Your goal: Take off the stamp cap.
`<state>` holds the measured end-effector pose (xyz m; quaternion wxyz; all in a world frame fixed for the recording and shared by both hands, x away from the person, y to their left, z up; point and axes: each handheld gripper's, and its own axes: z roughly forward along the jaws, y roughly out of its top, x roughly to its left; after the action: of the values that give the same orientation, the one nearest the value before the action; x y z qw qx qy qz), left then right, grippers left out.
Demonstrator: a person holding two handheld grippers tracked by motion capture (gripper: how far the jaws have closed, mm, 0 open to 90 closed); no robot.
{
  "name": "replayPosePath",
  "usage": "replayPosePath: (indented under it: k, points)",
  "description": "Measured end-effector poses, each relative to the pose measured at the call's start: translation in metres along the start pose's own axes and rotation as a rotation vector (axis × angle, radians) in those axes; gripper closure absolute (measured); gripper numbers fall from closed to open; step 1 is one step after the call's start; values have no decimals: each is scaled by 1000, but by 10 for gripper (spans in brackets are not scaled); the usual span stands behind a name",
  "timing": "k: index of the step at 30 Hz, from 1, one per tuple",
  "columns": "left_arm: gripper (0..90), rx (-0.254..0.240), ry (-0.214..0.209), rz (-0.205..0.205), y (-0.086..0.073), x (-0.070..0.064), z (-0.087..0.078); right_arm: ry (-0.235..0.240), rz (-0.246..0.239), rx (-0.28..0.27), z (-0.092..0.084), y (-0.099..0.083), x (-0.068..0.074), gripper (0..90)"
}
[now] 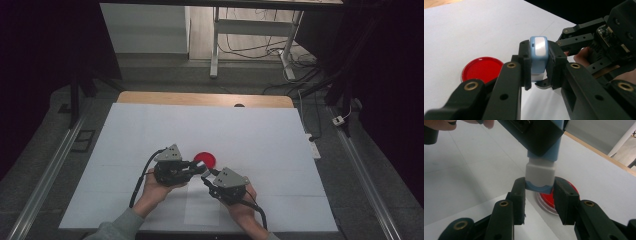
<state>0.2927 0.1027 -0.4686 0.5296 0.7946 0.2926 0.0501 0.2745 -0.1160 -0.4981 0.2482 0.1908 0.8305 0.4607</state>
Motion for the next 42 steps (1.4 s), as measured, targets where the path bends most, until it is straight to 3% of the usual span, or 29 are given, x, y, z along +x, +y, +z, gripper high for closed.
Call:
replayPosePath:
  k: [22, 42]
  points:
    - [757, -20, 34, 2, -2, -4, 3, -19, 7, 25, 1, 0, 0, 645]
    - [758, -20, 33, -20, -5, -3, 4, -28, -2, 31, 2, -3, 2, 649]
